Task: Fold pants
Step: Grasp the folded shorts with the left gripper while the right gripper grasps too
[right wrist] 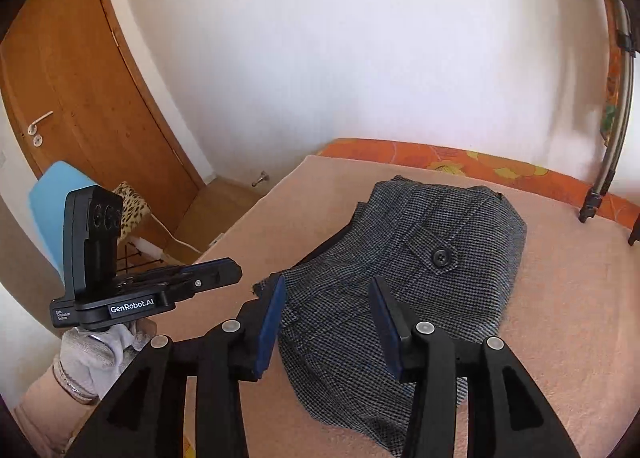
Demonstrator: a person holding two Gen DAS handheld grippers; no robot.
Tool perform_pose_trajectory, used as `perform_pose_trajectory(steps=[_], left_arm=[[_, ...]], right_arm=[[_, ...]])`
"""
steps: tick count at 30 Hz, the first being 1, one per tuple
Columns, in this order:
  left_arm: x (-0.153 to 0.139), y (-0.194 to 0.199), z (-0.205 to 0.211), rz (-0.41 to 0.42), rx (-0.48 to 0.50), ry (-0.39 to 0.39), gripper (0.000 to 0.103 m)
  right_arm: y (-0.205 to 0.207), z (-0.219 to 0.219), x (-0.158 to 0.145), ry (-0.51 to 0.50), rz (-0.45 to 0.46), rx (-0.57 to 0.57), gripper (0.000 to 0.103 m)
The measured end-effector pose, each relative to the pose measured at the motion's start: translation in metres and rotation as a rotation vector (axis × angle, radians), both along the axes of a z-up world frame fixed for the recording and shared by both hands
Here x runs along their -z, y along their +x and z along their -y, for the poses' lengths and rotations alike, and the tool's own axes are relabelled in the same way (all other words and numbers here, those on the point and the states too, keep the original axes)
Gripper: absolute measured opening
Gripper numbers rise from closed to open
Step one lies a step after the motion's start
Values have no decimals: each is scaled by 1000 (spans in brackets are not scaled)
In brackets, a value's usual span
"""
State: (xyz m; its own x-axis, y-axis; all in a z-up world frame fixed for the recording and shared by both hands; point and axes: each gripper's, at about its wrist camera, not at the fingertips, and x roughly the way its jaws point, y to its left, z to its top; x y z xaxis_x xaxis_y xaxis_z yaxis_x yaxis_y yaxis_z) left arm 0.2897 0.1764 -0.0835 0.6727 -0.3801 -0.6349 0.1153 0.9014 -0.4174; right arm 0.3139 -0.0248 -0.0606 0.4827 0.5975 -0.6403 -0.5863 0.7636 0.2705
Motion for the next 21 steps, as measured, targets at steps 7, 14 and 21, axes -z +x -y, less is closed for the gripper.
perform_pose_trajectory(steps=[7, 14, 21], left_arm=[[7, 12, 41, -5, 45, 173, 42], [42, 26, 36, -115, 7, 274, 42], [47, 23, 14, -156, -50, 170, 54]], right_arm=[[29, 42, 1, -42, 21, 94, 75], [86, 70, 15, -4, -105, 146, 83], [135, 74, 50, 63, -264, 162, 83]])
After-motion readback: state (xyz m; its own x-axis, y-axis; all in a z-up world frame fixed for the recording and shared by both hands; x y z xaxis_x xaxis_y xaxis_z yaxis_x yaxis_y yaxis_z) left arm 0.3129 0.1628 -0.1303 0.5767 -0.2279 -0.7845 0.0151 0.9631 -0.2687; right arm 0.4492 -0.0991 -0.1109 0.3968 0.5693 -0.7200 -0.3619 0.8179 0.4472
